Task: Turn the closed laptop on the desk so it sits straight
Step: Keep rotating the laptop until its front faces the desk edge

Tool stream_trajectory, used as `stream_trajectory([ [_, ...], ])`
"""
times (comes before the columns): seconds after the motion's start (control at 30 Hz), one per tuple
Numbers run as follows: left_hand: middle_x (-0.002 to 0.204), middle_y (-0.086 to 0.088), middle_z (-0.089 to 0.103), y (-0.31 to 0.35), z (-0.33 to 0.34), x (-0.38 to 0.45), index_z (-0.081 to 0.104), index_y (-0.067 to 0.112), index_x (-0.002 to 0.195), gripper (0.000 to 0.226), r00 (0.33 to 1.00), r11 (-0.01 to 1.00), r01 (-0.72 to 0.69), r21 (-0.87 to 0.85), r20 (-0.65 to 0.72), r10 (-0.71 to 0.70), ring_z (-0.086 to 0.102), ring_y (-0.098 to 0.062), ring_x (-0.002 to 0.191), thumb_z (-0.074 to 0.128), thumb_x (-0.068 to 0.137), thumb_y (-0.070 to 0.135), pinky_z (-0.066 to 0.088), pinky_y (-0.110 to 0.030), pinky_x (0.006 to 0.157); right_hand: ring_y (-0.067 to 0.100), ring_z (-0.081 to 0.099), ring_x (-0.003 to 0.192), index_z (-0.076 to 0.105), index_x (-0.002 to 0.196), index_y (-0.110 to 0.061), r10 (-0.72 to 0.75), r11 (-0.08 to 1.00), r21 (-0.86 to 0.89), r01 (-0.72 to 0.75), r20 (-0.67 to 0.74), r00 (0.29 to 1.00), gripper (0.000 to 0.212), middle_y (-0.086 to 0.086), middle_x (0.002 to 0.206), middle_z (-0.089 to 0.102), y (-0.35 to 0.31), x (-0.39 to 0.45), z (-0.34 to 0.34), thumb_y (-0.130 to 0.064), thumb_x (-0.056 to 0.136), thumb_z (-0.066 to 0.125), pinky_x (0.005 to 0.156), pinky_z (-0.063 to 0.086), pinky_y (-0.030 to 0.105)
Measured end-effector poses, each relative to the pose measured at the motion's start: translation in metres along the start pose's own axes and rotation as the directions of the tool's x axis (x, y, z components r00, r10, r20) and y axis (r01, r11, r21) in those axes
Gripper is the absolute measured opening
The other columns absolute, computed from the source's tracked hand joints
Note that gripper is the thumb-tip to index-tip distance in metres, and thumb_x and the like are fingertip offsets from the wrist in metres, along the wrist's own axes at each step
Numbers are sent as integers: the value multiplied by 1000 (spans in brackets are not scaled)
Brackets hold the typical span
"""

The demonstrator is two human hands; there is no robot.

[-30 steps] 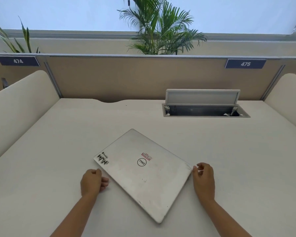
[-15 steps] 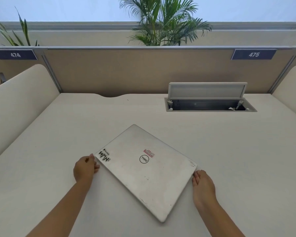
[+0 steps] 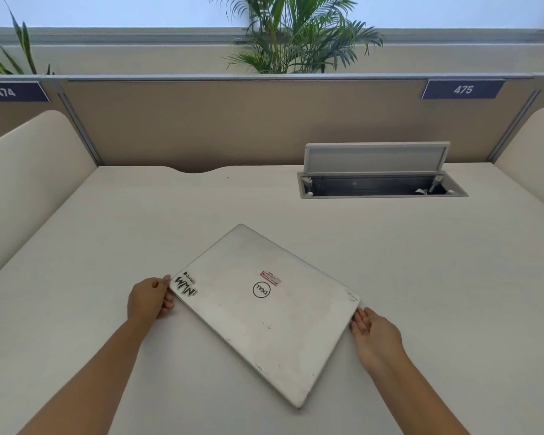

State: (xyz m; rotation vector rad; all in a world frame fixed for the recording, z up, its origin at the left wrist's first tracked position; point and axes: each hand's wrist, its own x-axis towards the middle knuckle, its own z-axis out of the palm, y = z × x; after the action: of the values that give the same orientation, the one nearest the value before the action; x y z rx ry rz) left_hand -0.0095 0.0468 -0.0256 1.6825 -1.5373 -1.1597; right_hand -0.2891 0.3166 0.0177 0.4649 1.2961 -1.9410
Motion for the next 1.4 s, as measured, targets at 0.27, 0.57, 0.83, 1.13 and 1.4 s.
stream_trajectory([
  [0.27,56,-12,59,1,-2,-2,61,8,69,30,999,1000,-19,-21,42,20,53,-10,32,57,90,29,47,-22,42,26,41,133,36,135,6,-8,1000,-12,8,4,1000,40,18,145,40,3,-9,3,-3,96,35,113,31,39],
  [0.57,55,-11,60,-2,-1,-2,59,9,70,31,998,998,-56,31,29,55,53,-6,28,55,90,31,46,-25,46,21,52,121,38,129,14,-25,998,-65,24,-14,1000,40,18,121,59,13,-14,8,-1,92,38,109,36,32],
  [0.83,52,-11,60,-2,-1,-3,60,8,70,34,997,998,-56,27,46,55,56,-22,40,58,88,36,48,-26,47,24,46,127,40,132,8,-39,991,-128,40,6,999,39,19,140,46,25,-21,-4,-3,95,38,109,35,33],
  [1.13,50,-10,59,-3,-3,1,61,7,73,30,995,998,-47,28,90,44,52,-13,31,60,87,34,45,-23,44,22,53,108,55,79,-3,43,988,-147,-43,-7,999,20,10,98,60,16,-21,-1,-1,92,40,104,39,37],
  [1.4,46,-6,57,-2,-5,2,61,6,73,32,990,998,-42,41,133,36,51,-11,30,56,90,34,42,-18,35,23,59,93,53,74,-5,52,978,-202,-54,-17,998,18,9,82,58,13,-10,-5,-2,90,44,105,39,37],
])
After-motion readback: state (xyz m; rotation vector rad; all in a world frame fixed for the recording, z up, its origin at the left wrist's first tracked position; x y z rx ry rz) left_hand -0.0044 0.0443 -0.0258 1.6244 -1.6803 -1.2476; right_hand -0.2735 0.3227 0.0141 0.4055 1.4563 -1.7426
